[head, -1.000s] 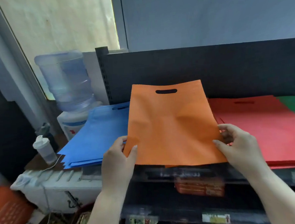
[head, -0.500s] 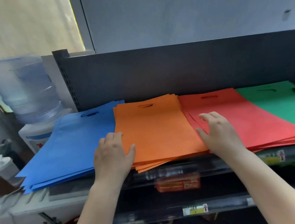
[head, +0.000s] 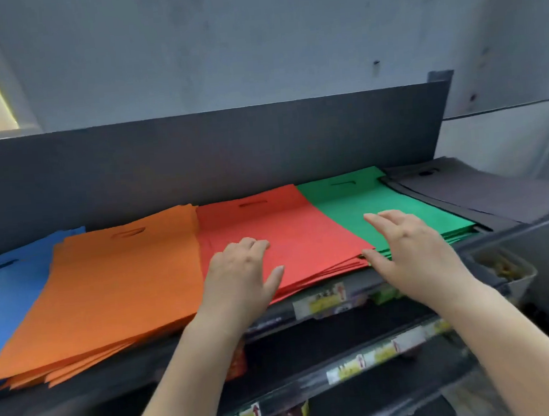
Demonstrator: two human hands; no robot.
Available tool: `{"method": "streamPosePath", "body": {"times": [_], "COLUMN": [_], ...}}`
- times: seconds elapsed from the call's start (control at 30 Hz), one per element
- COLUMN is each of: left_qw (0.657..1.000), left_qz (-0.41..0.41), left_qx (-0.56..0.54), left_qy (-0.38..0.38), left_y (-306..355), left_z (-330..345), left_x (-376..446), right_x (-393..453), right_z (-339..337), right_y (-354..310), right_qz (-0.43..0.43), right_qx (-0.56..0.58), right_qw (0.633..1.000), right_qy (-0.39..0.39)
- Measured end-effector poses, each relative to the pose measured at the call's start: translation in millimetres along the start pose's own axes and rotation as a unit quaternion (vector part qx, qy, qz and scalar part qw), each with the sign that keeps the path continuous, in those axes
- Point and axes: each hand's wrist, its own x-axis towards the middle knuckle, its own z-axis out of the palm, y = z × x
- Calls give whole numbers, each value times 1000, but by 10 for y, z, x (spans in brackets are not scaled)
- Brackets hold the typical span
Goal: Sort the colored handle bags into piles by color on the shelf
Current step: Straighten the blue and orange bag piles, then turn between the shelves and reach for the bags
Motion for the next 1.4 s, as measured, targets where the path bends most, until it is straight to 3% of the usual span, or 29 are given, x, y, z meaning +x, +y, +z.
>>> {"method": "streamPosePath", "body": {"times": [0.1,0.37,0.87,1.17,1.4], "left_qw": [997,980,897,863,857], "left_qz": [48,174,403,459,467], "left_qx": [-62,-94,-169,-192,-181], "left_qy": [4,-15,-70,-86,-123], "left_y": [559,2112,5073,6415,7220], "left_z": [174,638,1440,1857,2318], "left_x": [230,754,1563,2068,2360], "right_x": [-166,-707,-1512,-1594,-1708], "right_z": [-111,-426,-965,-1102,-1072], "right_y": [544,1855,3908,5046,5960], "right_qz": [31,165,411,490,506], "right_qx": [-15,-73,-187,-205,-153], "right_qw": [999,984,891,847,848], "right_qy": [-4,-6,-37,-33,-41]}}
